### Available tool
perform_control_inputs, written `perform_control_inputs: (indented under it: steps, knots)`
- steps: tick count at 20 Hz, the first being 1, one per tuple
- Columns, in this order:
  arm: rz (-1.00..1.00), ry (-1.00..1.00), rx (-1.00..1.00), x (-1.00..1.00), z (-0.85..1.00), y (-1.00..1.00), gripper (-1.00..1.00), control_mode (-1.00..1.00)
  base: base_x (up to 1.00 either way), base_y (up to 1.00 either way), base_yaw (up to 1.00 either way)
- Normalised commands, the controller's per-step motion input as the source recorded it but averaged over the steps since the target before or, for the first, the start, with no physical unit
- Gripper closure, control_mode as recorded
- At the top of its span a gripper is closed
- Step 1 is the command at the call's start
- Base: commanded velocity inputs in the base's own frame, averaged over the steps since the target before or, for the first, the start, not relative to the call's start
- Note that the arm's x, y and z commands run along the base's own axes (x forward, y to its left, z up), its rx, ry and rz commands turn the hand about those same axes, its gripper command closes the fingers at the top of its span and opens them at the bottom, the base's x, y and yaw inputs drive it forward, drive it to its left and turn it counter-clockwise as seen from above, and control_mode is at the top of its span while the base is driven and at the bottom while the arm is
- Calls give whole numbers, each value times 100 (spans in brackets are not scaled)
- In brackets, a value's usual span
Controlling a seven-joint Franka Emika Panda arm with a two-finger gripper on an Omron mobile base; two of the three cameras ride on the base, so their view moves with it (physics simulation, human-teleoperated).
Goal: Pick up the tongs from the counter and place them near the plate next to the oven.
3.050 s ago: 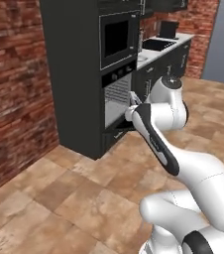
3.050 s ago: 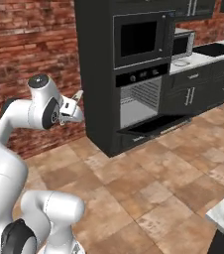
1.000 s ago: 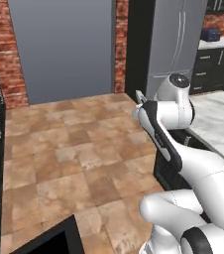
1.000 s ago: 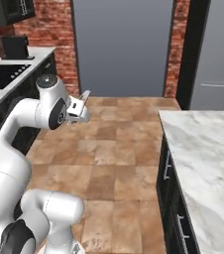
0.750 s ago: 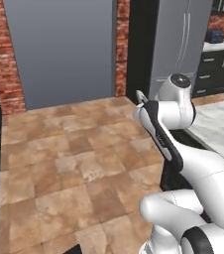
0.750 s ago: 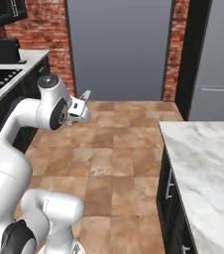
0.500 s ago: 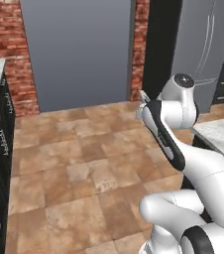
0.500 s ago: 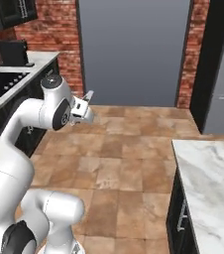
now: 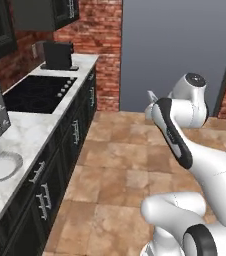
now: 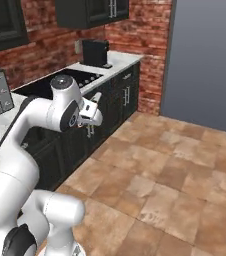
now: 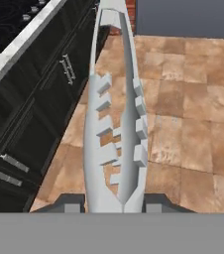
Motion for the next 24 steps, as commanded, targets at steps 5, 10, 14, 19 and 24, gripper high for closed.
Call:
perform_control_inputs:
  steps: [5, 10, 14, 19, 24]
  knots:
    - [0, 0, 0, 0, 0, 0, 100, 100, 36, -1, 77]
    - [0, 0, 0, 0, 0, 0, 100, 100, 63, -34, 54]
    - [0, 0, 0, 0, 0, 0, 100, 100, 94, -79, 33]
    - [0, 0, 0, 0, 0, 0, 100, 100, 88, -44, 45]
    - [0, 0, 0, 0, 0, 0, 100, 100, 37, 0, 79]
